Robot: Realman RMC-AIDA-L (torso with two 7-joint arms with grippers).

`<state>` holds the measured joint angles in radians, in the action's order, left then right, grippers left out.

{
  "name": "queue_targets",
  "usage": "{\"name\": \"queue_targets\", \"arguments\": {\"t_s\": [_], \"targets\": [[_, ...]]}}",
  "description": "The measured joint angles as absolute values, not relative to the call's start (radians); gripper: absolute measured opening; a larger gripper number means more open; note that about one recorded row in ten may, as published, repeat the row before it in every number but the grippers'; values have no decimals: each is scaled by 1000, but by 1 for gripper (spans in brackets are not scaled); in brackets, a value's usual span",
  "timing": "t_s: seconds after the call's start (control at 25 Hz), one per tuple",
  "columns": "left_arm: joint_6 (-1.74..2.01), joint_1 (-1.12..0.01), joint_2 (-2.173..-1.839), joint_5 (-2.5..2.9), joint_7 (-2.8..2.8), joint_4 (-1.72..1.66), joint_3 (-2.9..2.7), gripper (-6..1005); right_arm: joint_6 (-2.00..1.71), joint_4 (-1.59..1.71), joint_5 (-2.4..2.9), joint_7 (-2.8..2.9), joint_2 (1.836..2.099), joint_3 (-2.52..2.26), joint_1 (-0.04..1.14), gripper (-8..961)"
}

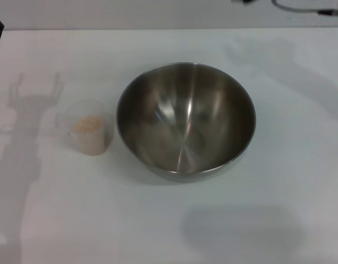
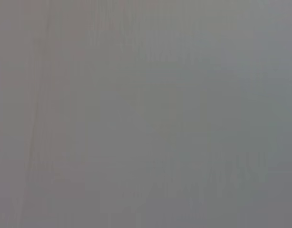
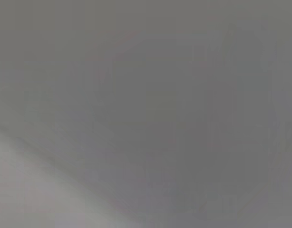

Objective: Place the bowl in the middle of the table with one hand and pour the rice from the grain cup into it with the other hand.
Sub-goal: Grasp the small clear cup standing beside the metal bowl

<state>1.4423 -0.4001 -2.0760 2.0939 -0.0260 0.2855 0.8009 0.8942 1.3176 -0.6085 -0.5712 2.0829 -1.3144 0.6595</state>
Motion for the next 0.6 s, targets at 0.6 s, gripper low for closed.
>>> {"name": "queue_targets", "arguments": {"t_s": [0.6], "targets": [[1443, -379, -2078, 2094, -26, 285, 798, 738, -717, 914, -631, -469, 2086, -1939, 493, 376]]}}
